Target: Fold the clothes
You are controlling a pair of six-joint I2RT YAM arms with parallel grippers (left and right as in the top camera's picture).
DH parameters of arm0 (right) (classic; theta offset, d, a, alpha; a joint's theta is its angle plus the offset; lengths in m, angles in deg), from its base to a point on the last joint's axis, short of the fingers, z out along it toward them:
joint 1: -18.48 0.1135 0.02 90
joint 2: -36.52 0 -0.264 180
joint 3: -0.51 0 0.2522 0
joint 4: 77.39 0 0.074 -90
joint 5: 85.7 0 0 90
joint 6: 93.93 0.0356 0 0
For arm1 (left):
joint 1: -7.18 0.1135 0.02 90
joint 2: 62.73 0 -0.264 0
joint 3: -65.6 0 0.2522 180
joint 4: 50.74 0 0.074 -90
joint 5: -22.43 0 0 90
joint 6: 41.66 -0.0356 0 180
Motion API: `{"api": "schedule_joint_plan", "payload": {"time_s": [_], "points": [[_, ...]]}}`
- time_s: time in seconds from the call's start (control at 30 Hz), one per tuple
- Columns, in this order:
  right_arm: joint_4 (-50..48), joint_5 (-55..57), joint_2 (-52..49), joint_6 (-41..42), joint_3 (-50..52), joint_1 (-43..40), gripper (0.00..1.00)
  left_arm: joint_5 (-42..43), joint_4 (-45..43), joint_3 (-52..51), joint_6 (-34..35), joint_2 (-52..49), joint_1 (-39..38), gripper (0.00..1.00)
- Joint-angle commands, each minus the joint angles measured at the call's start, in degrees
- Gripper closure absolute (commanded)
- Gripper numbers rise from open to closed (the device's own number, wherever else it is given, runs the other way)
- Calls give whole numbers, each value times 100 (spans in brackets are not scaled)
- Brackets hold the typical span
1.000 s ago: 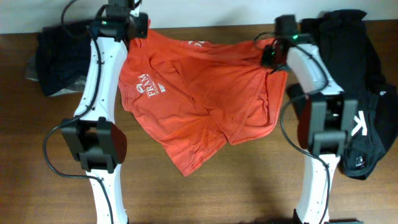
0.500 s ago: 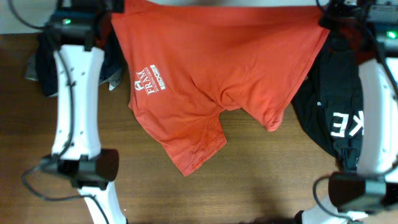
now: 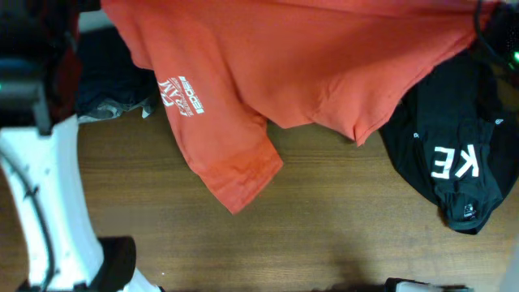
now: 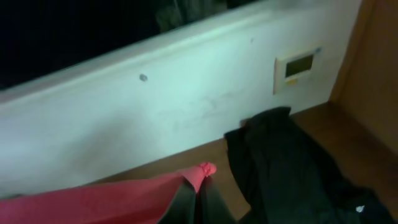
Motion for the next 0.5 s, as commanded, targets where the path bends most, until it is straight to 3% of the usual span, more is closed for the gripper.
{"api": "schedule_joint_plan", "payload": {"time_s": [0.0, 0.47], "points": [[101, 348, 704, -90, -52, -238, 96, -323, -4, 133, -20, 728, 160, 99], [726, 911, 2586, -216, -61, -236, 96, -321, 625, 131, -142, 2549, 157, 99]]}}
